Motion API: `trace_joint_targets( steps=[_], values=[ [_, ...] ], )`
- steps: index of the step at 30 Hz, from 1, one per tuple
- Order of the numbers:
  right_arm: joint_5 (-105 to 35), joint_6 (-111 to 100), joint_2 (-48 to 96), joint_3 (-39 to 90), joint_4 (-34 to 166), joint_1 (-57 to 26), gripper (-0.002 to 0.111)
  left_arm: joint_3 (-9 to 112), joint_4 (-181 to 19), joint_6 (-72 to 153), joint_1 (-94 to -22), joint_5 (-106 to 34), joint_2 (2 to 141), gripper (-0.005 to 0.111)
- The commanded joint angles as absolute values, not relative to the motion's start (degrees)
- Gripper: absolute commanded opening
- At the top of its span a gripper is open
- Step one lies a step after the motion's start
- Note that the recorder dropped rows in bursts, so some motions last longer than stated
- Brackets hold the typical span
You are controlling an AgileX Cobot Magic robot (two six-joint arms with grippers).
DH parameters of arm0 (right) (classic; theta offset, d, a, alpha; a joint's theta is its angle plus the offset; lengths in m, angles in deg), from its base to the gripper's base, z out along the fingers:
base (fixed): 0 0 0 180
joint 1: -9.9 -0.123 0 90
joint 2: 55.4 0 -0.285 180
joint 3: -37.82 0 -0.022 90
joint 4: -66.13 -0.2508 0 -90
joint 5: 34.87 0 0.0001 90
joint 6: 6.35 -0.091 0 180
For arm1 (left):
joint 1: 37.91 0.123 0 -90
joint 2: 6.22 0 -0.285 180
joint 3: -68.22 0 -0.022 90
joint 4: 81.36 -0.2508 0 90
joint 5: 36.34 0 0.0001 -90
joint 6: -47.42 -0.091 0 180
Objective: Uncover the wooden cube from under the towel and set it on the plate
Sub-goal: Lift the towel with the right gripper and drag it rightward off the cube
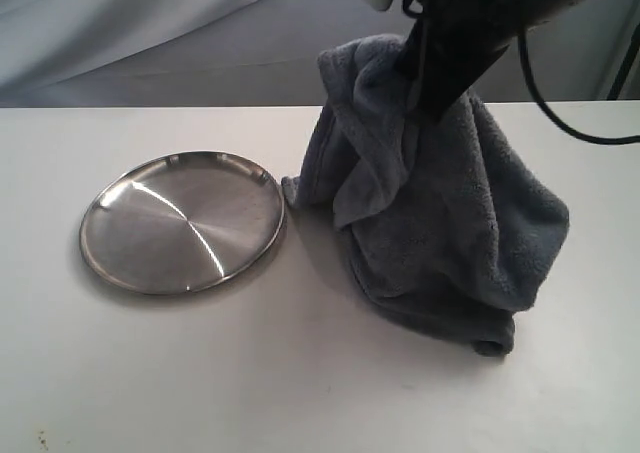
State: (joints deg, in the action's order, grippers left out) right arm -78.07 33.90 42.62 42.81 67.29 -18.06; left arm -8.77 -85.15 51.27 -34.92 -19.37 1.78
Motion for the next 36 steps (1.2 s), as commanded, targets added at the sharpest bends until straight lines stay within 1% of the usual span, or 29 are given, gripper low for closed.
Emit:
trace_joint_targets(
  steps=[1, 10, 12, 16, 22, 26, 30, 33, 36],
  values=[
    [-77.26, 28.98, 38.41, 42.72, 74.09, -18.08, 0.0, -9.0, -85.42, 51.43, -35.19, -20.02, 1.57, 0.0],
    [-77.73, 28.7, 31.45, 42.72, 76.22, -18.08, 0.0, -9.0, -85.42, 51.43, -35.19, -20.02, 1.57, 0.0],
    [-76.91, 25.5, 30.42, 42.72, 80.64, -18.08, 0.0, -9.0, -85.42, 51.43, -35.19, -20.02, 1.57, 0.0],
    [-77.42, 12.07, 29.78, 42.72, 98.91, -18.08, 0.0, -9.0, -85.42, 51.43, -35.19, -20.02, 1.57, 0.0],
    [-80.01, 2.13, 29.78, 42.72, 113.96, -17.88, 0.0, -9.0, -85.42, 51.43, -35.19, -20.02, 1.57, 0.0],
    [-81.28, 0.71, 29.9, 42.72, 113.17, -16.49, 0.0, -9.0, -85.42, 51.43, -35.19, -20.02, 1.57, 0.0],
    [-82.82, 0.38, 30.8, 42.72, 109.63, -11.87, 0.0, -9.0, -85.42, 51.43, -35.19, -20.02, 1.57, 0.0],
    [-83.16, -0.14, 31.6, 42.72, 104.53, -9.05, 0.0, -9.0, -85.42, 51.43, -35.19, -20.02, 1.57, 0.0],
    [-82.3, 1.56, 32.12, 42.72, 100.35, -8.17, 0.0, -9.0, -85.42, 51.43, -35.19, -19.95, 1.57, 0.0]
  ],
)
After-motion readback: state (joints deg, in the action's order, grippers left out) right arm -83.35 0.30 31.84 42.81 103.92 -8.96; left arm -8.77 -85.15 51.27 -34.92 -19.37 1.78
